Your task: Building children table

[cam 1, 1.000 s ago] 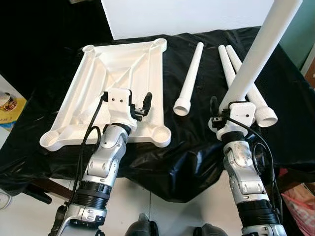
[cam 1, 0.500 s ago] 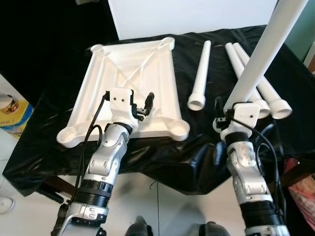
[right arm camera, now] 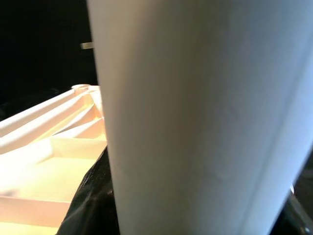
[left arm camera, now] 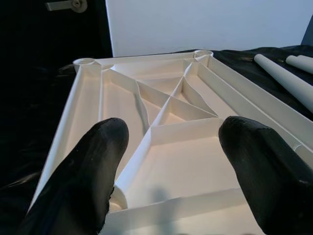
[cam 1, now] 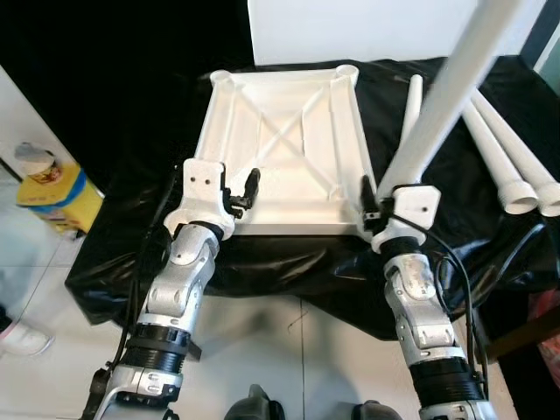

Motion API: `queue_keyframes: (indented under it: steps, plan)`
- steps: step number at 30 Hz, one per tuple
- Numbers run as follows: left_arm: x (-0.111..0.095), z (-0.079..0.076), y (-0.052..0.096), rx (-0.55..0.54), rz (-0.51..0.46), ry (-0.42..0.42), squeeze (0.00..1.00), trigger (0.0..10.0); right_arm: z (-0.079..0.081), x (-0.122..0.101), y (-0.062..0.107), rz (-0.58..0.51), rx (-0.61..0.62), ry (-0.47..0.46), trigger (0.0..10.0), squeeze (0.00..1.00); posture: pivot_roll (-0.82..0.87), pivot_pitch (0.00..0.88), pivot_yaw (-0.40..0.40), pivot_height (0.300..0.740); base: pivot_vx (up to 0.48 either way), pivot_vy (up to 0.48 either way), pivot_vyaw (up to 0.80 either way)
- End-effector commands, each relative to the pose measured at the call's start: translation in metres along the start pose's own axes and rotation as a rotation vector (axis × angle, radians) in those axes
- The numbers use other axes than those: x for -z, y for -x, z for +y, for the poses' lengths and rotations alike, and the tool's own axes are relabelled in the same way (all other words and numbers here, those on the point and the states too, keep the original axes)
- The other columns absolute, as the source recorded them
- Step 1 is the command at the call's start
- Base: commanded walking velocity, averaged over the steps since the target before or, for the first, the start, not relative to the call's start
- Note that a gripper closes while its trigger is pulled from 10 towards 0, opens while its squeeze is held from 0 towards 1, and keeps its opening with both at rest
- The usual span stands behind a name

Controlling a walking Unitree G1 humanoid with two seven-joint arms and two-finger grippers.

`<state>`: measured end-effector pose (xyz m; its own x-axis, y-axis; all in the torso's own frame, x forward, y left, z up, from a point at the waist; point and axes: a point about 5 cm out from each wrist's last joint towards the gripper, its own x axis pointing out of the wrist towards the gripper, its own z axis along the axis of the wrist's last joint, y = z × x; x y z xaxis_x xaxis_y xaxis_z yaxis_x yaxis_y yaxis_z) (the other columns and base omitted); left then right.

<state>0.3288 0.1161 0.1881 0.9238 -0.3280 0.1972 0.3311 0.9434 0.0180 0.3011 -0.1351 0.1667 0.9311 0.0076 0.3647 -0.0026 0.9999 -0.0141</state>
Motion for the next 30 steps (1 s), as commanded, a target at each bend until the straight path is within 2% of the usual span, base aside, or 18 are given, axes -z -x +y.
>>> queue_keyframes:
  steps: [1,3,5,9,14,19,23,25,27,30]
  plan:
    - [-0.002,-0.009,0.001,0.094,0.000,-0.037,0.00,10.0,-0.003,-0.001,-0.001,-0.005,0.005,0.004,10.0,0.00,0.03,0.093,0.058,0.740,0.000,0.000,0.00]
    - [-0.003,-0.018,0.003,0.196,0.007,-0.081,0.00,10.0,-0.003,-0.001,-0.001,-0.007,0.001,0.006,10.0,0.00,0.03,0.092,0.061,0.740,0.000,0.000,0.00]
    - [-0.003,-0.020,0.004,0.223,0.008,-0.091,0.00,10.0,-0.003,-0.001,-0.001,-0.008,0.000,0.007,10.0,0.00,0.03,0.092,0.061,0.740,0.000,0.000,0.00]
    - [-0.003,-0.021,0.004,0.216,0.015,-0.083,0.00,10.0,-0.003,-0.001,-0.001,-0.009,0.000,0.007,10.0,0.00,0.03,0.091,0.066,0.740,0.000,0.000,0.00]
    - [-0.002,-0.021,0.003,0.187,0.022,-0.034,0.00,10.0,-0.002,-0.001,0.000,-0.010,0.002,0.005,10.0,0.00,0.03,0.084,0.068,0.740,0.000,0.000,0.00]
    - [-0.001,-0.023,0.005,0.183,0.030,-0.032,0.00,10.0,-0.002,-0.001,0.000,-0.010,-0.001,0.004,10.0,0.00,0.03,0.079,0.064,0.740,0.000,0.000,0.00]
    - [0.001,-0.027,0.010,0.243,0.048,-0.033,0.00,10.0,-0.002,-0.001,-0.001,-0.010,-0.004,0.004,10.0,0.00,0.03,0.078,0.063,0.740,0.000,0.000,0.00]
    - [0.007,-0.033,0.018,0.365,0.086,-0.084,0.00,10.0,-0.002,-0.001,-0.001,-0.011,-0.007,0.004,10.0,0.00,0.04,0.073,0.060,0.740,0.000,0.000,0.00]
    - [0.011,-0.034,0.024,0.431,0.118,-0.116,0.00,10.0,-0.001,-0.001,-0.002,-0.012,-0.011,0.004,10.0,0.00,0.04,0.069,0.061,0.740,0.000,0.000,0.00]
    - [0.011,-0.032,0.024,0.435,0.124,-0.117,0.00,10.0,-0.001,-0.001,-0.002,-0.013,-0.013,0.005,10.0,0.00,0.04,0.067,0.061,0.740,0.000,0.000,0.00]
